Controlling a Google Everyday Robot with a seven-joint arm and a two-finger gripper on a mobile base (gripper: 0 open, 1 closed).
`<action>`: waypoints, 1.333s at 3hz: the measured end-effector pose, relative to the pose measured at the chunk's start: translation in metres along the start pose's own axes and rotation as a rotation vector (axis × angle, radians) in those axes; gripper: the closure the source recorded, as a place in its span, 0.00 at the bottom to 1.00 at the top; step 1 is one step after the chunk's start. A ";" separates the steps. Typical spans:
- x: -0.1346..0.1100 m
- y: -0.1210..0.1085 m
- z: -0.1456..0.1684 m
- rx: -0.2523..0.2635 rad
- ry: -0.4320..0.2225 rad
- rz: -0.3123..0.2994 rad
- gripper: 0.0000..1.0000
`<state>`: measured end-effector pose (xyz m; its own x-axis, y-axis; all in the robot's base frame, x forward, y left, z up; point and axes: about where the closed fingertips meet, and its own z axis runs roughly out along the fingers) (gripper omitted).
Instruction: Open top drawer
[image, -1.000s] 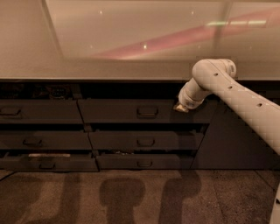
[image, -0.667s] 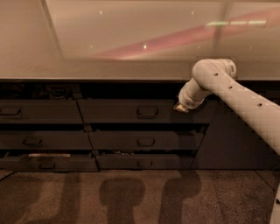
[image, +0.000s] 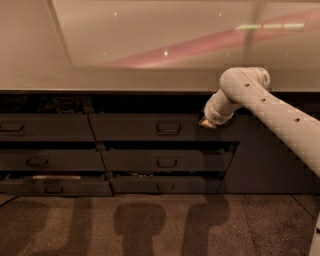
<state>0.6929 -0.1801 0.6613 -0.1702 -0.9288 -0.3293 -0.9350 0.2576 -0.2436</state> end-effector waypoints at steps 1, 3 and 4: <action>0.000 0.003 -0.002 0.000 0.000 -0.003 1.00; -0.003 0.009 -0.032 0.095 -0.026 -0.035 1.00; -0.001 0.012 -0.035 0.108 -0.031 -0.038 1.00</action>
Offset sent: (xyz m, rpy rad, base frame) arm -0.2033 0.0069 -0.1269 -0.0412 -0.0518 0.1913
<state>0.6710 -0.1852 0.6909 -0.1240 -0.9301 -0.3457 -0.9013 0.2513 -0.3528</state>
